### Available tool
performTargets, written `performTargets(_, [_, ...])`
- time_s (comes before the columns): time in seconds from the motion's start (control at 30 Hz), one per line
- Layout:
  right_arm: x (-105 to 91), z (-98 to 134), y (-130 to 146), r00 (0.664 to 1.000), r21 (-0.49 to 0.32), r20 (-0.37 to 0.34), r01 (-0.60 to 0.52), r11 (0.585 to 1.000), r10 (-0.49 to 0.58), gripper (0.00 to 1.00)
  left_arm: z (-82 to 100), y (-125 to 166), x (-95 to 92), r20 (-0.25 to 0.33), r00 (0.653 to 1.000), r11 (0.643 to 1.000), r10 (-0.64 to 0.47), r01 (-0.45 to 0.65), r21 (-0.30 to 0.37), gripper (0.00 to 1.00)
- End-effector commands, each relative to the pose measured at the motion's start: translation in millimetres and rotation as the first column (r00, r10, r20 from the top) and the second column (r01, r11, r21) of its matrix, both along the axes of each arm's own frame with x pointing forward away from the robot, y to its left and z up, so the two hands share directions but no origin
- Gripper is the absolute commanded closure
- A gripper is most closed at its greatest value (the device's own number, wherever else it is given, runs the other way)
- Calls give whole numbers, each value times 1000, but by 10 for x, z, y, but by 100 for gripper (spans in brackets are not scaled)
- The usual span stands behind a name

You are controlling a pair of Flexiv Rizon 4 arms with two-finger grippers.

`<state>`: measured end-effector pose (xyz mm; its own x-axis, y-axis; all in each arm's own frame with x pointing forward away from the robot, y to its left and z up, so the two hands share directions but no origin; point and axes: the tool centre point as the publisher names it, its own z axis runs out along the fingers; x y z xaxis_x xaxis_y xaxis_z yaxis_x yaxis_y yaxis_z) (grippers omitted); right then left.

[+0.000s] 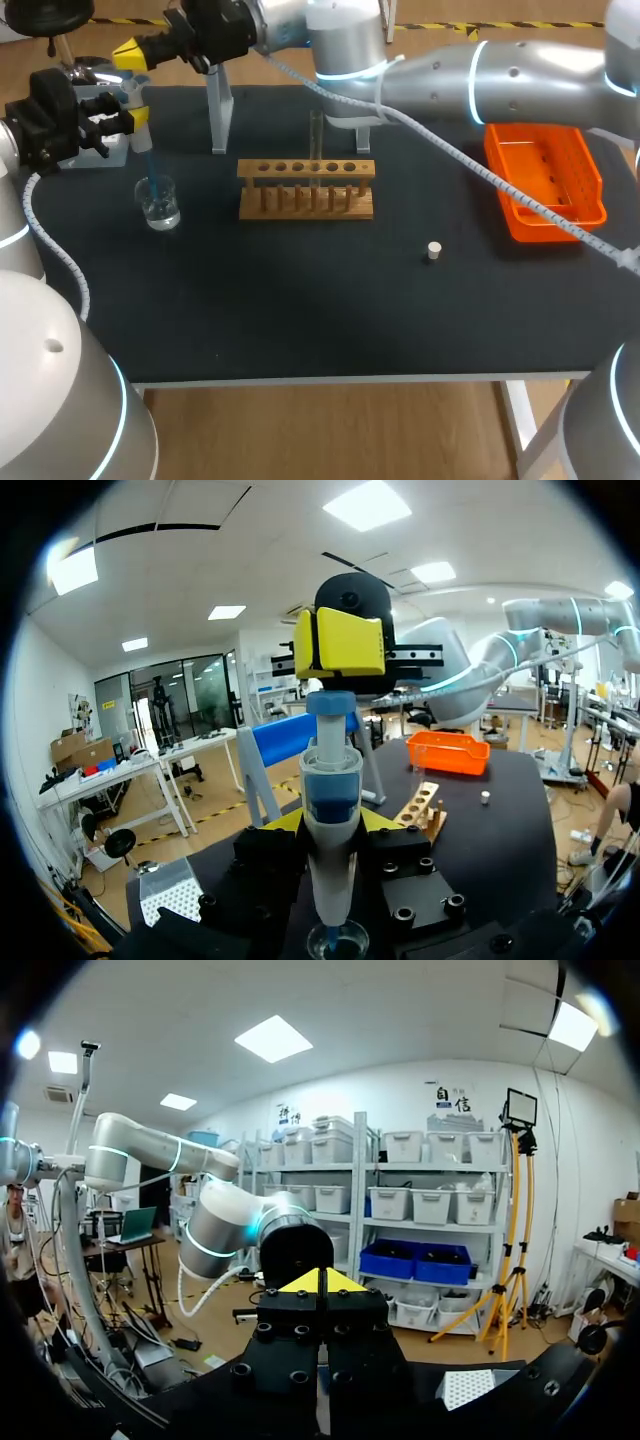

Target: Invert the test tube, pick up the pipette, mount the tip to pipette, aspirate from beaker and dispense into the tube, eject the tip, return the pipette, and cap with the stopper.

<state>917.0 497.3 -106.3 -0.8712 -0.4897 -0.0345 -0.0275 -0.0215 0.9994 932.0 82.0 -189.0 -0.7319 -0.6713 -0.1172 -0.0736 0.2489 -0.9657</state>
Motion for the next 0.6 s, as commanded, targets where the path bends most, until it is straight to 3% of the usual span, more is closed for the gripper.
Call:
performTargets(0.03, [70, -35, 48, 999, 2, -2, -54, 999, 54, 100, -3, -2, -4, 2, 1000, 1000, 2, -2, -1, 100])
performTargets(0.6, [86, -137, 63, 998, -6, -13, -58, 998, 58, 100, -3, -2, -4, 2, 1000, 1000, 2, -2, -1, 100])
